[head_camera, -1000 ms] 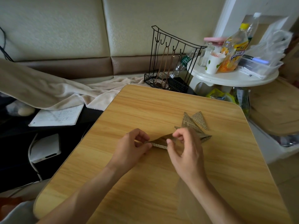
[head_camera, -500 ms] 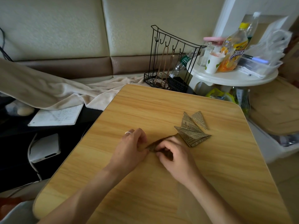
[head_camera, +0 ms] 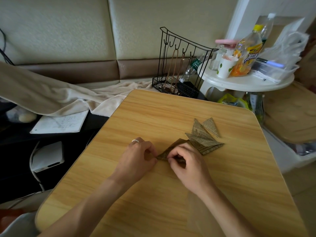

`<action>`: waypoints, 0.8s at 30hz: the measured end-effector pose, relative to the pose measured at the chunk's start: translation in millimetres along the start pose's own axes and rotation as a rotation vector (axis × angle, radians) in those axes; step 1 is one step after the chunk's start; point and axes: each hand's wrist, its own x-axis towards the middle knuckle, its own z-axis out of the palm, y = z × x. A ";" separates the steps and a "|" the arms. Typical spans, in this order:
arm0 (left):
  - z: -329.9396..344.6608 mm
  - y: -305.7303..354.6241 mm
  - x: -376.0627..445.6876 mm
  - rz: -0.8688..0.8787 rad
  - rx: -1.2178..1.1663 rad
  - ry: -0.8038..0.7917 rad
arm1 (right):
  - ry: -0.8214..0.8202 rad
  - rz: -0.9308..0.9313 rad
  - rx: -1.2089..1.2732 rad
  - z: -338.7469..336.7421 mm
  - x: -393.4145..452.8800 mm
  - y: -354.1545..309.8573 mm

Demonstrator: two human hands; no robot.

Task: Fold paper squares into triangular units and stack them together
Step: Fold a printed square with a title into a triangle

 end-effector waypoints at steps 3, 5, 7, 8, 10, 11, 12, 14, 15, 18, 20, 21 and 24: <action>1.0 -1.7 0.6 -0.001 0.003 0.003 | -0.013 0.008 0.010 0.0 0.5 -0.1; 1.6 -3.0 0.8 0.007 -0.001 0.002 | -0.015 0.010 0.008 0.3 0.4 0.7; 1.8 -3.5 0.1 0.013 -0.006 0.000 | -0.018 0.007 0.007 0.6 0.1 1.5; 1.9 -3.8 -0.1 0.015 -0.006 0.000 | -0.026 0.007 0.012 0.5 -0.1 1.7; 2.0 -3.8 0.3 0.020 -0.017 0.010 | -0.042 0.009 0.025 0.8 -0.2 1.7; 2.3 -3.6 0.6 0.023 -0.032 0.016 | -0.038 0.008 0.026 1.2 -0.2 2.0; 2.5 -3.4 0.9 0.025 -0.054 0.019 | -0.024 0.006 0.023 1.7 0.1 2.2; 2.5 -2.5 1.3 0.012 -0.114 0.009 | 0.029 0.002 0.012 2.5 0.7 2.5; 2.2 -2.3 1.2 -0.002 -0.157 -0.006 | 0.061 -0.004 0.000 2.7 1.1 2.7; -0.7 -2.0 0.8 -0.060 -0.318 -0.034 | 0.153 -0.019 -0.045 2.0 1.3 3.4; -2.7 -1.5 1.0 -0.143 -0.499 -0.037 | 0.193 0.004 -0.036 0.7 1.4 3.7; -3.1 -0.5 0.8 -0.188 -0.596 -0.046 | 0.207 0.019 -0.022 -0.1 1.9 4.0; -1.8 2.2 0.0 -0.260 -0.795 -0.069 | 0.249 0.063 0.010 -1.7 1.4 4.2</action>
